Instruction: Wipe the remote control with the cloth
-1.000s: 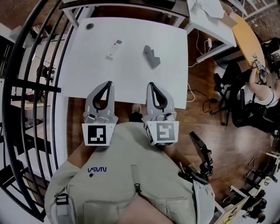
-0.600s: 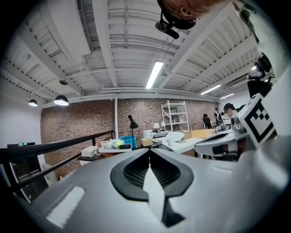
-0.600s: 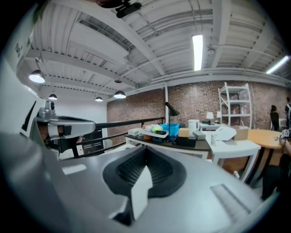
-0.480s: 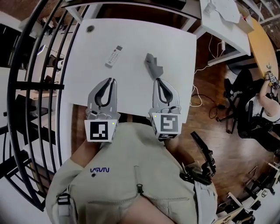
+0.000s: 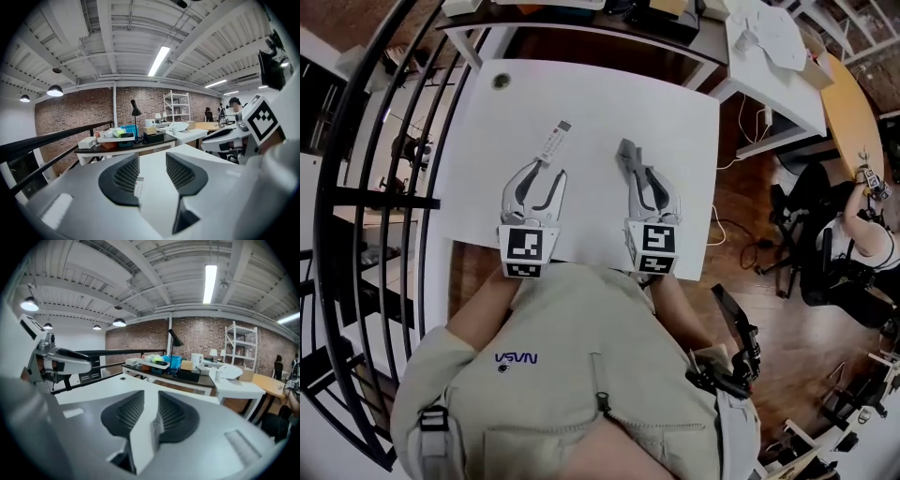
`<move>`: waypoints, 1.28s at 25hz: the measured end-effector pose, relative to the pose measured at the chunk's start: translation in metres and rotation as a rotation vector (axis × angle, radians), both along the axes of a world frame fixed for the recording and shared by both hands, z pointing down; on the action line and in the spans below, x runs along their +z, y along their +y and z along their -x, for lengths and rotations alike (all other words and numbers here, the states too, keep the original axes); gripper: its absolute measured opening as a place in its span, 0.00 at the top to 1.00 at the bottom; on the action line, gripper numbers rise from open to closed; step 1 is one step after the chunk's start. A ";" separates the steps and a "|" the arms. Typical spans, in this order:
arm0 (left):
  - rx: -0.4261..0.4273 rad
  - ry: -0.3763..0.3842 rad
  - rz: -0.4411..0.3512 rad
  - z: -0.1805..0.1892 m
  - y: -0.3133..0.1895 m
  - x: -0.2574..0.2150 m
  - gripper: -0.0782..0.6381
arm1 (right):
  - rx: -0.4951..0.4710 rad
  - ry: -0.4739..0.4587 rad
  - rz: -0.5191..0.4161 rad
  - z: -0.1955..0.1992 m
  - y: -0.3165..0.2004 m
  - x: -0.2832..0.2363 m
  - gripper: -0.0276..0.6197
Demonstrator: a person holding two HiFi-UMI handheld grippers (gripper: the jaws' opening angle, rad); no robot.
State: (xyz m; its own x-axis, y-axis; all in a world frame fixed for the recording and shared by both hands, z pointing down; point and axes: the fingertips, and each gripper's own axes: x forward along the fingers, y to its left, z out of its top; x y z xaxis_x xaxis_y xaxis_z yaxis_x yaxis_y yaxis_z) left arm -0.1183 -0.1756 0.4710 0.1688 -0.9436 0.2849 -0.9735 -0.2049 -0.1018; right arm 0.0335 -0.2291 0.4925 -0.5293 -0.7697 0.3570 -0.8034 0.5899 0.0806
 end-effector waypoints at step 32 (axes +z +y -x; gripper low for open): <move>0.037 0.012 0.526 0.053 -0.087 0.228 0.43 | 0.061 0.246 0.383 0.002 -0.072 0.185 0.64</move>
